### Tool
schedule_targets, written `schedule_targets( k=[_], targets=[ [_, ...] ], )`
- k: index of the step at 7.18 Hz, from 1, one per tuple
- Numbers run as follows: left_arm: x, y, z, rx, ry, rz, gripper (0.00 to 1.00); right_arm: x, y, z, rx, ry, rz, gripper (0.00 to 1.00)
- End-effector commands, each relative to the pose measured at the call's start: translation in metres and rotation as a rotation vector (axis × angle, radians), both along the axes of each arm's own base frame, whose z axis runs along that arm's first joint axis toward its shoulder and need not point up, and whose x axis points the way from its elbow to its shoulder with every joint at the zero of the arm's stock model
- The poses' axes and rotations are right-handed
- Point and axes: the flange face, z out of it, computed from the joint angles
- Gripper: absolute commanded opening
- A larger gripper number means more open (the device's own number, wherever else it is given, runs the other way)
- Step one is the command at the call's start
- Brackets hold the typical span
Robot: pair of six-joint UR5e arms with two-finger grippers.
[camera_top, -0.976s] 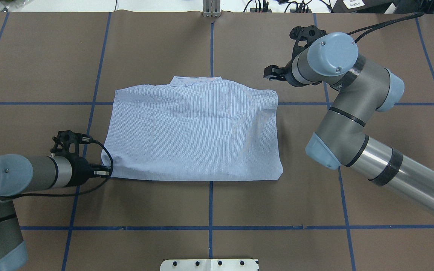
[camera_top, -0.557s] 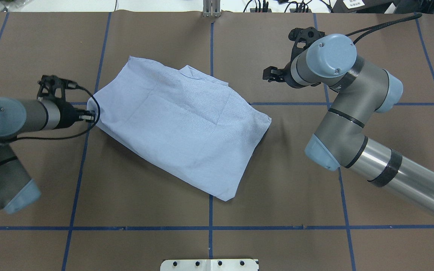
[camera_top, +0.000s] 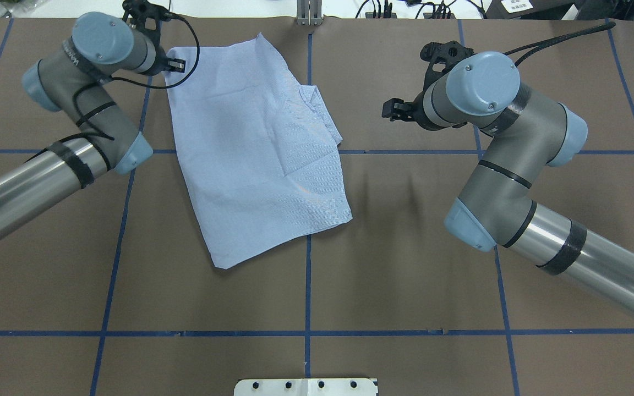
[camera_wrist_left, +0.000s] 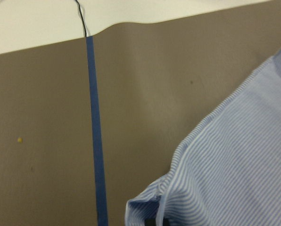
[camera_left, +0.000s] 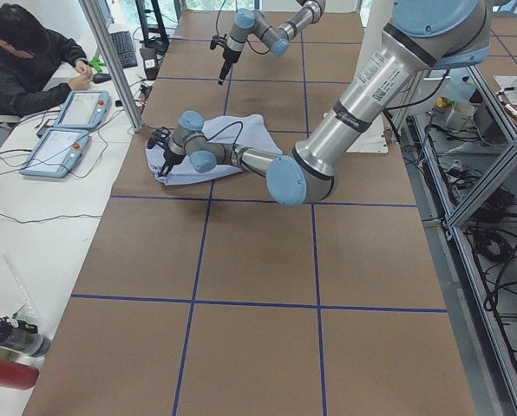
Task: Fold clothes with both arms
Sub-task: 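Lift the side with the left gripper and fold it across the shirt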
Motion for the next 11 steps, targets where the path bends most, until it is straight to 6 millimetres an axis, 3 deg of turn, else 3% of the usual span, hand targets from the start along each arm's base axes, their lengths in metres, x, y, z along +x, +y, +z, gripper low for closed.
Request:
schedule_targets(
  k=[1, 2, 3, 4, 5, 6, 7, 9, 11],
  targets=[
    [0.002, -0.027, -0.025, 0.039, -0.008, 0.013, 0.8, -0.002, 0.003, -0.003, 0.001, -0.007, -0.001, 1.0],
    [-0.016, -0.024, -0.033, 0.105, -0.022, 0.042, 1.0, -0.009, 0.006, -0.011, -0.011, -0.025, 0.007, 1.0],
    [-0.052, -0.019, -0.042, 0.078, 0.046, 0.102, 1.0, -0.019, 0.015, -0.025, -0.07, -0.077, 0.052, 1.0],
    [-0.075, 0.0, -0.028, 0.046, 0.101, 0.17, 1.0, -0.039, 0.029, -0.047, -0.105, -0.122, 0.095, 1.0],
    [-0.1, 0.038, -0.009, 0.073, 0.116, 0.169, 1.0, -0.075, 0.054, -0.071, -0.159, -0.136, 0.166, 1.0],
    [-0.118, 0.064, -0.006, 0.094, 0.131, 0.165, 1.0, -0.113, 0.088, -0.098, -0.231, -0.136, 0.228, 1.0],
    [-0.124, 0.073, -0.003, 0.095, 0.139, 0.16, 1.0, -0.143, 0.122, -0.112, -0.293, -0.151, 0.272, 0.99],
    [-0.122, 0.077, 0.0, 0.093, 0.139, 0.164, 1.0, -0.178, 0.164, -0.114, -0.398, -0.194, 0.309, 0.95],
    [-0.119, 0.08, 0.002, 0.074, 0.158, 0.152, 1.0, -0.199, 0.166, -0.103, -0.402, -0.165, 0.337, 0.95]
  ],
)
